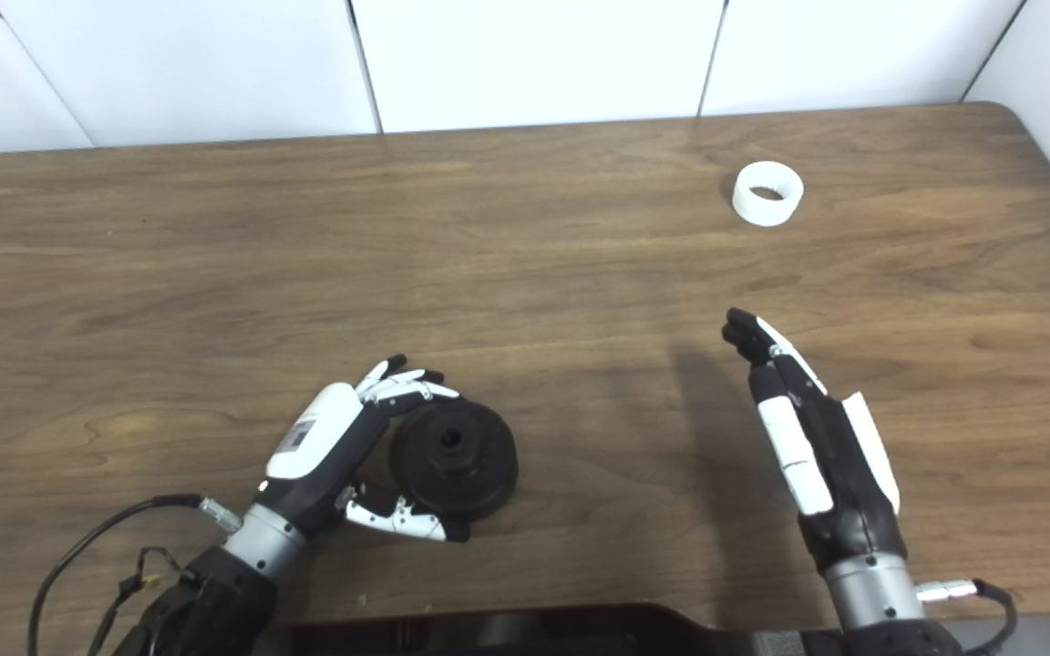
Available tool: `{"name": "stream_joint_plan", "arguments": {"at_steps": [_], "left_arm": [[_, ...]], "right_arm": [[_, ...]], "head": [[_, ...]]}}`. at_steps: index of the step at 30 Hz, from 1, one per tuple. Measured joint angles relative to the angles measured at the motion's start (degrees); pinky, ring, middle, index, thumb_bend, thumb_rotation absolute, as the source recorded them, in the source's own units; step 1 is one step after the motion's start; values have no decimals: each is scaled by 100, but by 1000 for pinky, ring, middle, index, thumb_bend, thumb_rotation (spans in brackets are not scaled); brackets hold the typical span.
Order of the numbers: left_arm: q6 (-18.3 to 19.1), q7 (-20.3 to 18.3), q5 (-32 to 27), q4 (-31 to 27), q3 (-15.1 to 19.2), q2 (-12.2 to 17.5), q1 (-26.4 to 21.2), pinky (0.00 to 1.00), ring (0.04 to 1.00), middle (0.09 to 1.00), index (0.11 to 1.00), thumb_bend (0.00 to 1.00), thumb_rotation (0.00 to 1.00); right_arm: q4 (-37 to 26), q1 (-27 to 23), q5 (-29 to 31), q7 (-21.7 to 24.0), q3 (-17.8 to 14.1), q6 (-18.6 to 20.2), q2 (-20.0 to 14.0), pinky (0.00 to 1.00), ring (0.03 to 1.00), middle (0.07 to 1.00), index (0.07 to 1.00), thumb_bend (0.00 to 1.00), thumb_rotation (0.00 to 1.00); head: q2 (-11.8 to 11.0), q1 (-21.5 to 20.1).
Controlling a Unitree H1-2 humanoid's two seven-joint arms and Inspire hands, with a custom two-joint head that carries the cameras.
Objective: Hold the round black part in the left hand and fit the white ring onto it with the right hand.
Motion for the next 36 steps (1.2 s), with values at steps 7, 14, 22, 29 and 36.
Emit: {"name": "stream_joint_plan", "arguments": {"at_steps": [7,14,22,29,36], "left_arm": [[-139,76,37,93,20,-1,7,1000,863,750,484,523,58],[-192,59,67,137,40,-2,14,1000,872,757,484,523,60],[-195,11,218,101,30,-9,30,1000,875,756,483,523,60],[-106,-34,325,1,25,-18,53,1000,857,749,483,523,61],[-84,-30,406,-84,51,-15,115,1000,838,747,484,522,64]], "right_arm": [[-685,-109,298,-57,-235,678,-33,980,936,899,892,572,950],[-935,-1697,-236,555,-898,1333,-965,920,940,918,859,641,552],[77,-3277,-2208,2761,-1400,1335,-1302,934,946,924,802,785,387],[1040,-4223,-3319,3630,-1133,1334,-1737,894,955,931,795,850,329],[2144,-4443,-3589,3720,-446,1334,-2313,898,990,947,848,925,271]], "head": [[-53,17],[-158,-35],[-237,44],[-316,-26],[-501,-562]]}}
